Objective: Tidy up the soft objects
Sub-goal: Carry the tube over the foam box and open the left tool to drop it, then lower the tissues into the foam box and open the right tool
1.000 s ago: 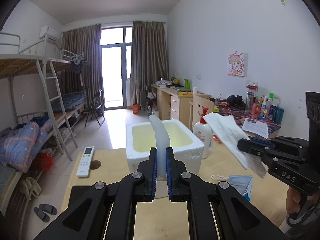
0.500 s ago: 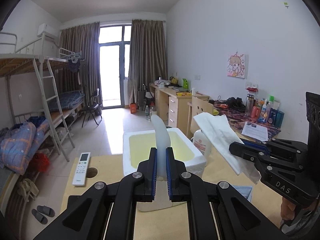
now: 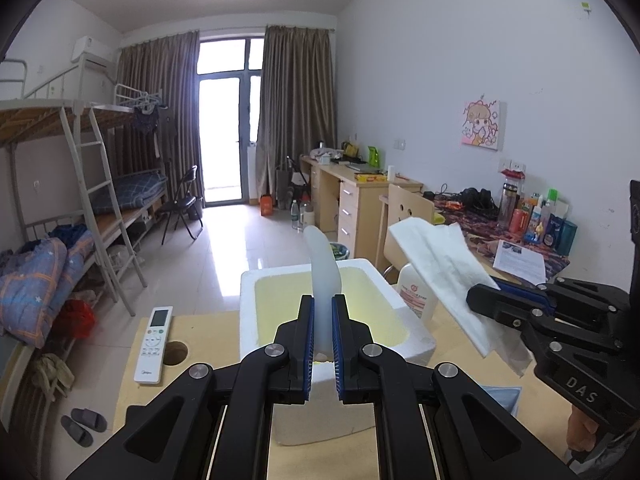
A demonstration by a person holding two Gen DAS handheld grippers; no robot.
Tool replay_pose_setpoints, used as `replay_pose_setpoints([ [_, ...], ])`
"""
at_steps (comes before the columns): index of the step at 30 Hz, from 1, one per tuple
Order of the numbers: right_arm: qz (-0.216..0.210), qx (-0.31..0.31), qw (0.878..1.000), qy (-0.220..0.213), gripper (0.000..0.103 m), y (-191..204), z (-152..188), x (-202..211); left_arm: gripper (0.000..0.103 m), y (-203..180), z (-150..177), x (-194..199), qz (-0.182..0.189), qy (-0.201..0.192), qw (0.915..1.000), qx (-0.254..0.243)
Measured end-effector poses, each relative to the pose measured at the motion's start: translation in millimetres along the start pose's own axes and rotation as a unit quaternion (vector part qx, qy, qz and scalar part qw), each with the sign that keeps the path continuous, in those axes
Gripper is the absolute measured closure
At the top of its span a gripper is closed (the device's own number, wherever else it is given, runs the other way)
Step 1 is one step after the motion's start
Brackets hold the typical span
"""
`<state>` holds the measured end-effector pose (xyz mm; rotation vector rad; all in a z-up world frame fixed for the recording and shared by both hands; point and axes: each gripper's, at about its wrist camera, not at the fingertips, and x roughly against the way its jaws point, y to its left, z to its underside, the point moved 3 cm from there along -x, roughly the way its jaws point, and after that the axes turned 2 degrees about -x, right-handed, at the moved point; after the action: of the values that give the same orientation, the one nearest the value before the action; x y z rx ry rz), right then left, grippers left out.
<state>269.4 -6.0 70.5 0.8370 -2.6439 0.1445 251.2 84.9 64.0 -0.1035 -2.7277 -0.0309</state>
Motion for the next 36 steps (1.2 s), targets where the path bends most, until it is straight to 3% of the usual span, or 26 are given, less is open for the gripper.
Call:
replay_pose_setpoints([
  [23, 0.011, -0.004, 1.0, 0.025, 0.092, -20, 3, -29, 0.094, -3, 1, -80, 0.013, 0.056, 0.9983, 0.0],
  [29, 0.014, -0.006, 1.0, 0.027, 0.092, -20, 3, -30, 0.088, 3, 1, -88, 0.008, 0.063, 0.9979, 0.011],
  [30, 0.015, -0.006, 0.999, 0.028, 0.092, -19, 2, -31, 0.083, 2, 0, -89, 0.004, 0.061, 0.9981, 0.01],
  [32, 0.016, -0.007, 0.999, 0.028, 0.092, -18, 2, -31, 0.059, 3, -1, -87, -0.003, 0.058, 0.9983, 0.008],
  [33, 0.015, -0.007, 0.999, 0.028, 0.092, -18, 2, -31, 0.035, 4, -1, -86, -0.008, 0.056, 0.9983, 0.009],
  [34, 0.015, -0.008, 0.999, 0.028, 0.092, -18, 2, -30, 0.019, 3, -2, -85, -0.011, 0.051, 0.9986, 0.01],
  [36, 0.016, -0.007, 0.999, 0.028, 0.092, -18, 2, -31, 0.013, 6, -4, -79, -0.019, 0.034, 0.9991, 0.014],
])
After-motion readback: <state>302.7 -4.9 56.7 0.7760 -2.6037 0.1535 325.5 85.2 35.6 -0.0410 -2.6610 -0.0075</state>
